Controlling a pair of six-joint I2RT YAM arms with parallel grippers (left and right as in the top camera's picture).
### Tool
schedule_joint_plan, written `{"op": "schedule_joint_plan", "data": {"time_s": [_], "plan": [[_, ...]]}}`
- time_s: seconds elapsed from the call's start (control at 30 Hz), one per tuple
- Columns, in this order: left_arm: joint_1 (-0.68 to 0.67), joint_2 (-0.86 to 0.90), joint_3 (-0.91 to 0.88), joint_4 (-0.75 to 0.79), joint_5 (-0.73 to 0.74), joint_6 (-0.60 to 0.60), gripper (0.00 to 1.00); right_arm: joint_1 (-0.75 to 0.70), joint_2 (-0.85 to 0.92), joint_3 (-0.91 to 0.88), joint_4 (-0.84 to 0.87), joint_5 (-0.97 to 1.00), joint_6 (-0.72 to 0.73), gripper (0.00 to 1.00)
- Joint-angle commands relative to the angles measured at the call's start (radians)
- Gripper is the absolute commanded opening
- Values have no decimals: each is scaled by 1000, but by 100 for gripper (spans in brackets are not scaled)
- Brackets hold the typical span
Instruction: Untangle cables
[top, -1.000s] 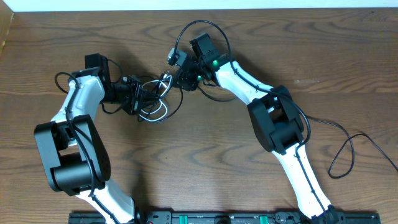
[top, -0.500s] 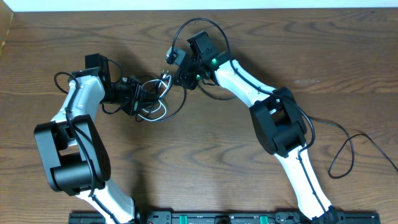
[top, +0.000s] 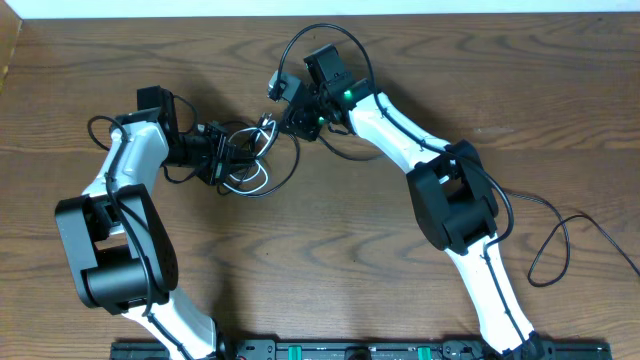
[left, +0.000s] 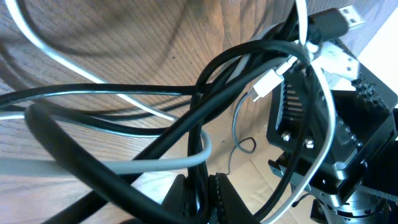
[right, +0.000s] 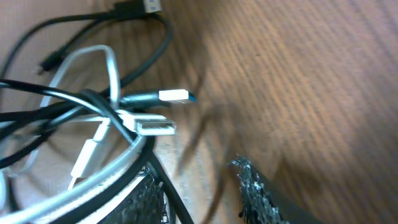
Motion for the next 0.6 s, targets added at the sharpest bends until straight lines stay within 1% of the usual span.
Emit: {"op": "schedule_joint_plan", "data": {"time_s": [0.0, 0.2, 0.3, 0.43, 0.57], "plan": [[1, 10, -5, -13, 38, -1, 7, 12, -37, -10, 14, 82, -21, 36], [2, 10, -5, -13, 120, -1, 7, 42, -24, -15, 27, 113, -38, 38], [2, 10, -5, -13, 124, 3, 7, 54, -12, -15, 37, 119, -35, 41], [1, 10, -5, -14, 129, 3, 7, 58, 4, -15, 74, 180, -35, 41], [2, 10, -5, -14, 167, 3, 7, 58, 13, -15, 130, 231, -35, 41]]}}
